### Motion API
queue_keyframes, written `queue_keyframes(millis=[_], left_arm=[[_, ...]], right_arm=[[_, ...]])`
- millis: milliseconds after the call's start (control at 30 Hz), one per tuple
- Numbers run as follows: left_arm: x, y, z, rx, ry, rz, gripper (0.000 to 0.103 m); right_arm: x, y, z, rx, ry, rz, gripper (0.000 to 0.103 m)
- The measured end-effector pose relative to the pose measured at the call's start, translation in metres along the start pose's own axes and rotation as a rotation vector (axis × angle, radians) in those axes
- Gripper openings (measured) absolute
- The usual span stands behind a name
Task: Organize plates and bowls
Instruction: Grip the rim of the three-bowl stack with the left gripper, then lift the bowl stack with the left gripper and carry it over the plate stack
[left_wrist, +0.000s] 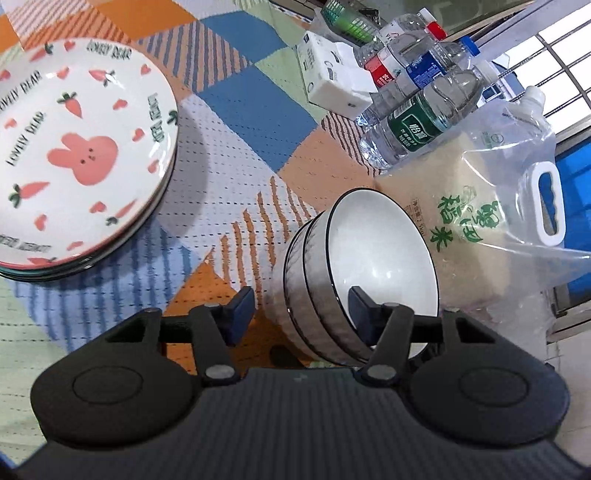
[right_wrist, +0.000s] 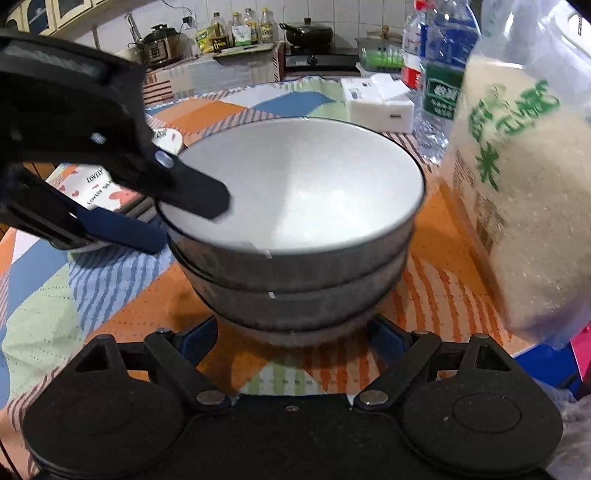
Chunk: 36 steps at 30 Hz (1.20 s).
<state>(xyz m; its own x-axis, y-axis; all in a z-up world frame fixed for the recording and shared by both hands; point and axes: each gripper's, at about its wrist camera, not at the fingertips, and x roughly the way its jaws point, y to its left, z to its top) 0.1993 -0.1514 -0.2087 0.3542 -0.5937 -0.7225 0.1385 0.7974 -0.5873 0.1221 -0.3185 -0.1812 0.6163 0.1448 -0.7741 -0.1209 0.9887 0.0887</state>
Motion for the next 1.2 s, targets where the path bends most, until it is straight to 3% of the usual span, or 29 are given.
queue_keyframes(millis=[367,500,733,867,1200], left_arm=[[0.020,0.003,0.007,0.021,0.046,-0.020,0.037],[0.023,0.005,0.007,0.024,0.045,-0.029,0.037],[0.034,0.012,0.004,-0.016,0.048,-0.054,0.038],[0.036,0.020,0.005,-0.061,0.051,-0.088,0.039],[0.029,0.012,0.003,0.009,0.061,-0.057,0.039]], right_arm=[[0.019,0.005,0.012,0.042,0.023,-0.050,0.097],[0.022,0.001,0.012,0.064,-0.011,-0.041,0.099],[0.029,0.008,0.005,0.079,-0.094,-0.105,0.101],[0.033,0.013,0.009,0.075,-0.075,-0.146,0.101],[0.024,0.006,0.006,0.027,-0.090,-0.079,0.099]])
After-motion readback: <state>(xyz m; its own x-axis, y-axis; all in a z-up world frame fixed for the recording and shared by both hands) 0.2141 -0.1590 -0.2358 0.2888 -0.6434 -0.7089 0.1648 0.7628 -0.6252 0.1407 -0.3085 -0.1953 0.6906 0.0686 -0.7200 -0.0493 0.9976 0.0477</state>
